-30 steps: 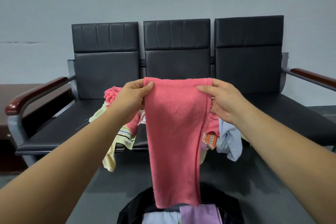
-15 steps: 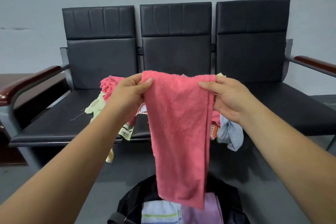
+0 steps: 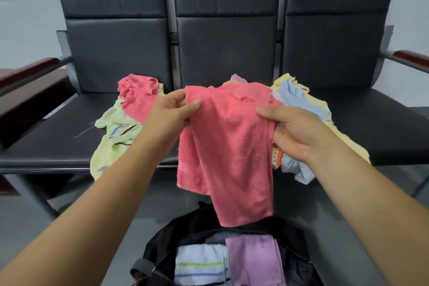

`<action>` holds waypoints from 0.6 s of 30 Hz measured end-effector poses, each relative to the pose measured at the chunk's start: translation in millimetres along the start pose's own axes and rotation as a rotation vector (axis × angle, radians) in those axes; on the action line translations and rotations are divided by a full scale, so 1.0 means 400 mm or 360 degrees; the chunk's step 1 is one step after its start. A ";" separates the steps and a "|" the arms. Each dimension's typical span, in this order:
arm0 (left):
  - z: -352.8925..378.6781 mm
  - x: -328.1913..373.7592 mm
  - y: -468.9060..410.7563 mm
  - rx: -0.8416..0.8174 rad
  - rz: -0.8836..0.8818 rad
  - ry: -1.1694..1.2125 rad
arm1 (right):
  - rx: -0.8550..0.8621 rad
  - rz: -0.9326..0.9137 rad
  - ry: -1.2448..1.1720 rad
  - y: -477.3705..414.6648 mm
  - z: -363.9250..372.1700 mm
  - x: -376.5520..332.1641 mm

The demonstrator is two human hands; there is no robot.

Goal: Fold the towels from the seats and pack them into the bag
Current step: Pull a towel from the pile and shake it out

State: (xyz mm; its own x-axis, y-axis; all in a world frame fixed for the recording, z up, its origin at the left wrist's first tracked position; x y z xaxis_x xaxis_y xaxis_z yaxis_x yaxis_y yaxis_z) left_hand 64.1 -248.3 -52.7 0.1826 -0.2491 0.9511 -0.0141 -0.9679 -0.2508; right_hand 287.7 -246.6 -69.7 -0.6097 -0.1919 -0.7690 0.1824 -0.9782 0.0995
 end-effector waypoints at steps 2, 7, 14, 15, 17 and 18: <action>-0.001 -0.002 -0.012 -0.0029 0.0035 -0.0043 | 0.0135 -0.0171 0.0248 -0.012 -0.021 -0.023; -0.031 0.002 -0.028 0.0096 0.0084 -0.0227 | 0.0224 -0.0380 0.0432 -0.033 -0.044 -0.061; -0.031 -0.007 -0.017 0.0084 -0.0002 -0.0143 | 0.0188 -0.0294 0.0131 -0.033 -0.044 -0.039; -0.022 -0.003 -0.010 0.0007 0.0026 -0.0152 | 0.0105 -0.0224 -0.0018 -0.029 -0.035 -0.035; 0.000 0.013 0.006 -0.0142 0.0107 -0.0222 | -0.0088 -0.0069 -0.0161 -0.011 -0.010 -0.028; 0.006 0.017 0.013 -0.0157 0.0139 -0.0263 | -0.0140 -0.0040 -0.0100 -0.004 -0.005 -0.027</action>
State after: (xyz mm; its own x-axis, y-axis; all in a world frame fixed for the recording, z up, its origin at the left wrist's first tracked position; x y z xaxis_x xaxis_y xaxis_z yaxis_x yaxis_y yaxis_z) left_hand 67.8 -254.9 -48.1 0.3352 -0.3315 0.8819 -0.1319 -0.9433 -0.3045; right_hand 295.6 -242.8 -62.8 -0.6615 -0.1750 -0.7293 0.2319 -0.9725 0.0230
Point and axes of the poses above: each hand's wrist, its own y-axis away from the middle knuckle, its own z-axis out of the palm, x = y × z, the point moved 6 cm from there along -y, towards the middle knuckle, and after that the axes turned 12 degrees about -y, right-handed, at the moved point
